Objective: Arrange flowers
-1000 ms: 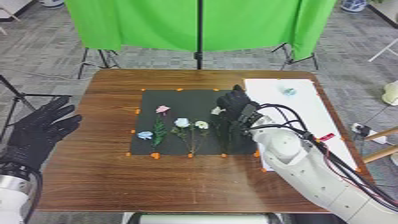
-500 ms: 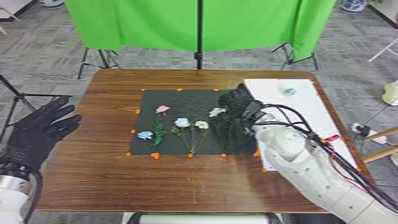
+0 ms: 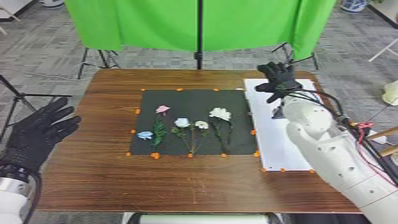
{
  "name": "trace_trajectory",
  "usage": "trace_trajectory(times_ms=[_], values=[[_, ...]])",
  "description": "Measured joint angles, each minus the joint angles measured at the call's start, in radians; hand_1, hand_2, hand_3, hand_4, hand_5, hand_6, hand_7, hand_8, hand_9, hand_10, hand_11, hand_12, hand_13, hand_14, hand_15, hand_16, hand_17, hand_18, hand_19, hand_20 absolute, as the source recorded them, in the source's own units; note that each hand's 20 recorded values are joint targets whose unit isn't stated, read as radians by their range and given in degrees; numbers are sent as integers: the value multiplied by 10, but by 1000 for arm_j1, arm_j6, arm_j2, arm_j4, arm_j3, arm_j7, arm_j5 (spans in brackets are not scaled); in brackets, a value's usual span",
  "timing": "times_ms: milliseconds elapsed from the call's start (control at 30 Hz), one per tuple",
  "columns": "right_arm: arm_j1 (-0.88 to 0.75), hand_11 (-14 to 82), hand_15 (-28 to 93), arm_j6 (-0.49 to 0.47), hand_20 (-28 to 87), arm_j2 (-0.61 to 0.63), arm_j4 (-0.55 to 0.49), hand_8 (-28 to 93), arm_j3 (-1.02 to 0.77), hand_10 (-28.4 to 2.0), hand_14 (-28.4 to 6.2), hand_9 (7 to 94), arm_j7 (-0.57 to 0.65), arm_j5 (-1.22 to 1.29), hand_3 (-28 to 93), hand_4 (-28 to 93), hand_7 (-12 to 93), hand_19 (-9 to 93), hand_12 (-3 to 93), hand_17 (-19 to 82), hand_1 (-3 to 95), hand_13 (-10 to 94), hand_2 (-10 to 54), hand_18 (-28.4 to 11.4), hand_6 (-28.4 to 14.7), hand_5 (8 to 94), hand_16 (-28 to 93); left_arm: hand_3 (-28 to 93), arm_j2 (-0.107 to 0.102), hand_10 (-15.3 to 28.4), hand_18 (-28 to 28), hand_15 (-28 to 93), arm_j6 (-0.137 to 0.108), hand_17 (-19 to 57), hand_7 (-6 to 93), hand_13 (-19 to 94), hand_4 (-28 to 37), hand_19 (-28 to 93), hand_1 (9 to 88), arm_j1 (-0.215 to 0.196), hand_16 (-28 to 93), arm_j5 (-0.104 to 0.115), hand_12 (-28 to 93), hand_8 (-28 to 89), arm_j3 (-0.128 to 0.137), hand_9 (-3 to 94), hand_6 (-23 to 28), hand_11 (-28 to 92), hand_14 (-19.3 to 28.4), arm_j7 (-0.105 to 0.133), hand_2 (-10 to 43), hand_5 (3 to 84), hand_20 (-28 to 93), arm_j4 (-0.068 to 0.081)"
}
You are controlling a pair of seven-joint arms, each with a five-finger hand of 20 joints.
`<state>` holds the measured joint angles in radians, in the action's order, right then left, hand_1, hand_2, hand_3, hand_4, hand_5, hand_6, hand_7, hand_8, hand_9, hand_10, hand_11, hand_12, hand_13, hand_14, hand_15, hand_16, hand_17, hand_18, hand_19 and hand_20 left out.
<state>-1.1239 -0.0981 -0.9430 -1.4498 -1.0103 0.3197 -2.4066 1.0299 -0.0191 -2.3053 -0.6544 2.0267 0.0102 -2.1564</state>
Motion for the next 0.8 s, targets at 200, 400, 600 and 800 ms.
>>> trace_trajectory(times_ms=[200,400,600,800], values=[[45,183,444,-123,238,40,86,-159,2,-90,-72,246,56,-27,871,-283,290,600,193,68,236,316,-66,-192,-40,193,142,723,0,119,211,442,0,-67,161,272,-255,530,257,0,-46,0,86,-102,-1,313,30,206,142,2,46,366,81,0],[48,261,508,-111,273,45,136,-191,5,-68,-38,364,70,-43,871,-283,328,644,171,118,292,460,-91,-178,-28,226,115,725,-2,120,210,442,1,-67,162,273,-253,529,255,7,-46,0,86,-103,-3,313,29,206,142,2,46,366,82,2],[47,307,504,-181,284,27,171,-230,-20,-50,-16,555,2,-100,854,-283,388,687,166,186,358,608,-78,-163,23,370,168,724,-5,120,211,441,3,-67,164,274,-254,529,257,8,-45,0,86,-104,-3,313,27,207,142,4,45,367,83,2],[40,273,556,-52,319,40,183,-101,0,-38,-11,853,-61,-91,737,-283,510,764,291,288,456,790,-26,-149,49,627,225,724,-5,119,211,440,5,-67,163,275,-255,529,256,9,-45,0,86,-105,-2,314,27,207,141,5,46,368,84,4]])
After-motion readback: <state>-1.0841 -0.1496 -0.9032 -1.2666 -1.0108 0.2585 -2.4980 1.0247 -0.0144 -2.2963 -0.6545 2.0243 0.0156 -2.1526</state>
